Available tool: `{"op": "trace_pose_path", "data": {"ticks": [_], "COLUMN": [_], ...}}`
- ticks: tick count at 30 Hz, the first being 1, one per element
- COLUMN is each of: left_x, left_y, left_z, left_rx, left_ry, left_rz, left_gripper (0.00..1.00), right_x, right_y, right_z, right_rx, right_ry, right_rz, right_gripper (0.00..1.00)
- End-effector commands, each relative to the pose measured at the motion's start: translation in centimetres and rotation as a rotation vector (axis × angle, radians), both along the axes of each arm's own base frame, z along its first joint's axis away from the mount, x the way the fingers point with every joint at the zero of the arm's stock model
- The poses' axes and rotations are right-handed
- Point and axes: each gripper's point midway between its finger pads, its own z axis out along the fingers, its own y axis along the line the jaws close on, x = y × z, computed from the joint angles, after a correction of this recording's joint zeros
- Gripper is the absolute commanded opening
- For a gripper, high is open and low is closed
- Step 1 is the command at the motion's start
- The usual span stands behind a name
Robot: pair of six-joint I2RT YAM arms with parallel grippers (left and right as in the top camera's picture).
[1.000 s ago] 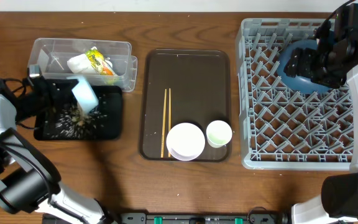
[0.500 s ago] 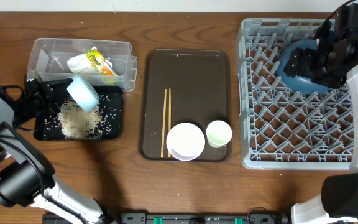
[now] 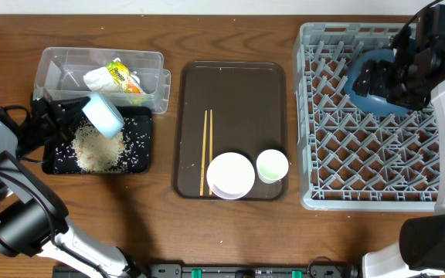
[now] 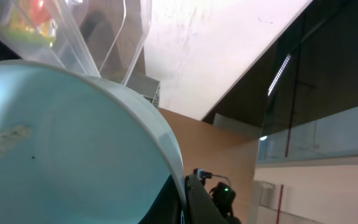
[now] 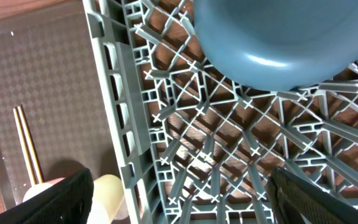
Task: Sort waste into correct bins and load items into the dishwasher rack
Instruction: 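Tip the bowl over the black tray to pour out the rice, then carry the empty bowl with the left gripper back onto the brown tray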
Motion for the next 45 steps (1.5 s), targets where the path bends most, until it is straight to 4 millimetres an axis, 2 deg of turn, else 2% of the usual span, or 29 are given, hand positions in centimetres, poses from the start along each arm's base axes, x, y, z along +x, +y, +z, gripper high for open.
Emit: {"op": "trace_pose_path", "data": {"ticks": [1, 5, 10, 12, 16, 19, 22, 24, 27, 32, 36, 40, 45], "left_x": [-0.5, -0.4, -0.5, -0.8, -0.6, -0.5, -0.5, -0.3, 0.6, 2.3, 2.3, 1.5, 0.2], "left_y": [-0.5, -0.4, -0.6, -1.2, -2.5, -4.4, -7.7, -11.0, -15.3, -21.8, -27.4, -32.0, -36.1], "left_z": [0.5, -0.3, 0.6, 1.1, 2.0, 3.5, 5.0, 6.6, 7.1, 4.7, 1.9, -2.0, -5.5], "left_rx": [-0.069, 0.030, -0.045, -0.073, -0.013, 0.031, 0.155, 0.276, 0.518, 1.010, 1.242, 1.378, 1.407], "left_ry": [0.035, 0.009, 0.019, 0.042, -0.008, -0.058, -0.095, -0.175, -0.246, -0.287, -0.356, -0.370, -0.390], "left_rz": [0.001, -0.008, -0.004, -0.011, -0.048, -0.094, -0.183, -0.268, -0.343, -0.387, -0.482, -0.576, -0.683], "left_gripper": [0.06, 0.06, 0.06, 0.06, 0.06, 0.06, 0.06, 0.06, 0.06, 0.06, 0.06, 0.06, 0.06], "right_x": [0.0, 0.0, -0.1, -0.1, -0.1, -0.1, 0.1, 0.3, 0.5, 0.7, 0.7, 0.7, 0.7], "right_y": [0.1, 0.1, 0.1, 0.1, 0.1, 0.1, 0.1, 0.1, 0.2, 1.2, 2.1, 2.7, 2.7], "right_z": [1.2, 1.2, 1.2, 1.2, 1.2, 1.2, 1.3, 1.3, 1.5, 1.6, 1.6, 1.6, 1.6], "right_rx": [-0.010, -0.010, -0.010, -0.010, -0.010, -0.010, -0.010, -0.010, -0.004, -0.005, -0.012, -0.017, -0.017], "right_ry": [-0.035, -0.036, -0.032, -0.032, -0.033, -0.033, -0.041, -0.050, -0.061, -0.070, -0.074, -0.076, -0.076], "right_rz": [0.012, 0.013, 0.013, 0.013, 0.012, 0.013, 0.013, 0.013, 0.017, 0.044, 0.085, 0.112, 0.113], "right_gripper": [0.88, 0.88, 0.88, 0.88, 0.88, 0.88, 0.88, 0.88, 0.88, 0.89, 0.89, 0.89, 0.89]}}
